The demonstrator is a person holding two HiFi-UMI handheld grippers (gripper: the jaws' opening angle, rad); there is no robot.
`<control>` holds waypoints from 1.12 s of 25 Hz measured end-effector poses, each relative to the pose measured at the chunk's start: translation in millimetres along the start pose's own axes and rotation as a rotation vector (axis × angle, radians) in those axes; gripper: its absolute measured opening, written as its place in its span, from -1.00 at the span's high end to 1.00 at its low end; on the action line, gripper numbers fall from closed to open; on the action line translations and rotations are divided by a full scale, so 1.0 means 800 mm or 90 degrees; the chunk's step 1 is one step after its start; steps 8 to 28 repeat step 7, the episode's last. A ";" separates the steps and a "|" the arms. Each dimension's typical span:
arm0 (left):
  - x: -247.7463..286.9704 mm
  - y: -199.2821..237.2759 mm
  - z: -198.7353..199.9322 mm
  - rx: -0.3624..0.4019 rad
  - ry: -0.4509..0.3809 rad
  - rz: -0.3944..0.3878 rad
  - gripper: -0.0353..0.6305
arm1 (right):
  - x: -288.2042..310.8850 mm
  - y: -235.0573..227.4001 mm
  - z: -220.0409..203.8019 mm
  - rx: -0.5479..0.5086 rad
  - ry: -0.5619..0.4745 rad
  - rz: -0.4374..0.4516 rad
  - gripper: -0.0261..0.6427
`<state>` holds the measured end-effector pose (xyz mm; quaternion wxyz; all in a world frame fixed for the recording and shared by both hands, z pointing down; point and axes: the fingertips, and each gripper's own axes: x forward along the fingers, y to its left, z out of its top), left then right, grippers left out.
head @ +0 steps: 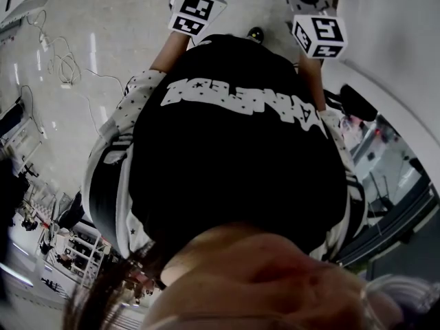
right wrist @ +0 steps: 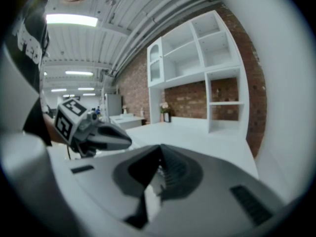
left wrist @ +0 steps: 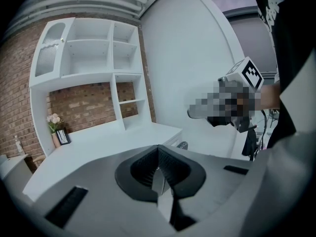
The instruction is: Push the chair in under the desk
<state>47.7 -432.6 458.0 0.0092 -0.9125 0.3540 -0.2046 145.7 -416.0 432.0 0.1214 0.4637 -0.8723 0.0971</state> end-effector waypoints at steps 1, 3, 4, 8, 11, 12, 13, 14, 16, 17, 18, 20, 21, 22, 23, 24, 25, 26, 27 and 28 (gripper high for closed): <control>0.000 0.000 0.001 0.001 -0.001 -0.001 0.79 | 0.000 0.000 0.000 0.000 0.000 0.000 0.83; 0.001 -0.001 0.002 -0.001 -0.002 -0.002 0.79 | 0.000 0.000 0.000 -0.002 0.001 0.001 0.83; 0.001 0.000 0.002 -0.002 -0.002 -0.002 0.79 | 0.001 0.000 0.001 -0.003 0.000 0.003 0.83; 0.002 0.001 0.004 -0.005 -0.003 0.001 0.79 | 0.003 0.001 0.004 -0.005 -0.003 0.008 0.83; 0.002 0.001 0.004 -0.005 -0.003 0.001 0.79 | 0.003 0.001 0.004 -0.005 -0.003 0.008 0.83; 0.002 0.001 0.004 -0.005 -0.003 0.001 0.79 | 0.003 0.001 0.004 -0.005 -0.003 0.008 0.83; 0.002 0.001 0.004 -0.005 -0.003 0.001 0.79 | 0.003 0.001 0.004 -0.005 -0.003 0.008 0.83; 0.002 0.001 0.004 -0.005 -0.003 0.001 0.79 | 0.003 0.001 0.004 -0.005 -0.003 0.008 0.83; 0.002 0.001 0.004 -0.005 -0.003 0.001 0.79 | 0.003 0.001 0.004 -0.005 -0.003 0.008 0.83; 0.002 0.001 0.004 -0.005 -0.003 0.001 0.79 | 0.003 0.001 0.004 -0.005 -0.003 0.008 0.83; 0.002 0.001 0.004 -0.005 -0.003 0.001 0.79 | 0.003 0.001 0.004 -0.005 -0.003 0.008 0.83; 0.002 0.001 0.004 -0.005 -0.003 0.001 0.79 | 0.003 0.001 0.004 -0.005 -0.003 0.008 0.83; 0.002 0.001 0.004 -0.005 -0.003 0.001 0.79 | 0.003 0.001 0.004 -0.005 -0.003 0.008 0.83; 0.002 0.001 0.004 -0.005 -0.003 0.001 0.79 | 0.003 0.001 0.004 -0.005 -0.003 0.008 0.83; 0.002 0.001 0.004 -0.005 -0.003 0.001 0.79 | 0.003 0.001 0.004 -0.005 -0.003 0.008 0.83; 0.002 0.001 0.004 -0.005 -0.003 0.001 0.79 | 0.003 0.001 0.004 -0.005 -0.003 0.008 0.83; 0.002 0.001 0.004 -0.005 -0.003 0.001 0.79 | 0.003 0.001 0.004 -0.005 -0.003 0.008 0.83; 0.002 0.001 0.004 -0.005 -0.003 0.001 0.79 | 0.003 0.001 0.004 -0.005 -0.003 0.008 0.83; 0.002 0.001 0.004 -0.005 -0.003 0.001 0.79 | 0.003 0.001 0.004 -0.005 -0.003 0.008 0.83; 0.002 0.001 0.004 -0.005 -0.003 0.001 0.79 | 0.003 0.001 0.004 -0.005 -0.003 0.008 0.83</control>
